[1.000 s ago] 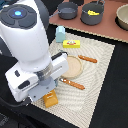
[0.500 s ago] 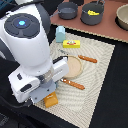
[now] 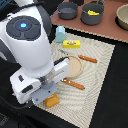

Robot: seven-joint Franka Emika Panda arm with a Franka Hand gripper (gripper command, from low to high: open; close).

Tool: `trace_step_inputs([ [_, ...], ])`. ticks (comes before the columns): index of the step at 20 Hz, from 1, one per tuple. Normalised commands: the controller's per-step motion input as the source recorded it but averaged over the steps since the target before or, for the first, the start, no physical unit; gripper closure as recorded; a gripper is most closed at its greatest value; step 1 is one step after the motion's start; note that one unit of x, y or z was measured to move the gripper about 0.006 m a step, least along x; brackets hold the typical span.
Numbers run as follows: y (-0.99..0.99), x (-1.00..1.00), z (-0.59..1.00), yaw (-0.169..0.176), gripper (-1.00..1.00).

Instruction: Interact with the objects in diverse but meaningful ways.

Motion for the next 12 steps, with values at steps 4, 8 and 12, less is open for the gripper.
trace_step_inputs([
  [4, -0.19, 0.35, 0.37, -0.01, 1.0],
  [8, -0.06, 0.17, 0.93, 0.0, 1.0],
  [12, -0.01, -0.12, 0.84, 0.018, 1.0],
])
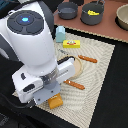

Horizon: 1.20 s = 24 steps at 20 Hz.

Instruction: Interact with the objects in diverse but meaningful ways.

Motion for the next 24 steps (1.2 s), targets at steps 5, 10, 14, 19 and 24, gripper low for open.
trace_step_inputs([
  [5, 0.0, -0.55, 0.27, 0.072, 1.0],
  [10, 0.11, -0.77, 0.2, 0.076, 1.0],
  [14, 0.19, -0.89, 0.1, 0.072, 1.0],
  [19, 0.19, -0.91, 0.05, 0.076, 1.0],
  [24, 0.21, -0.94, 0.01, 0.075, 1.0],
])
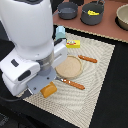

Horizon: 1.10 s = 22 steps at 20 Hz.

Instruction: Interact with the objects in diverse but meaningful ways.

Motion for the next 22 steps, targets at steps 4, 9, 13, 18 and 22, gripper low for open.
trace_step_inputs([
  [4, 0.21, -0.95, 0.0, 0.073, 1.0],
  [9, 0.19, -0.97, 0.0, 0.068, 1.0],
  [13, 0.1, -0.96, 0.0, 0.079, 1.0],
  [18, 0.04, -0.88, 0.0, 0.078, 1.0],
  [22, 0.0, -0.67, -0.05, 0.074, 1.0],
])
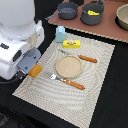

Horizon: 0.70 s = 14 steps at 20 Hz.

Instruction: Interact with the objects in diverse but meaningful ways.

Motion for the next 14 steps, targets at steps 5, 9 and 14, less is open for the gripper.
trace_step_inputs([
  [5, -0.02, -0.62, -0.12, 0.072, 1.0],
  [9, -0.06, -0.66, -0.16, 0.082, 1.0],
  [14, -0.09, -0.61, -0.2, 0.08, 1.0],
])
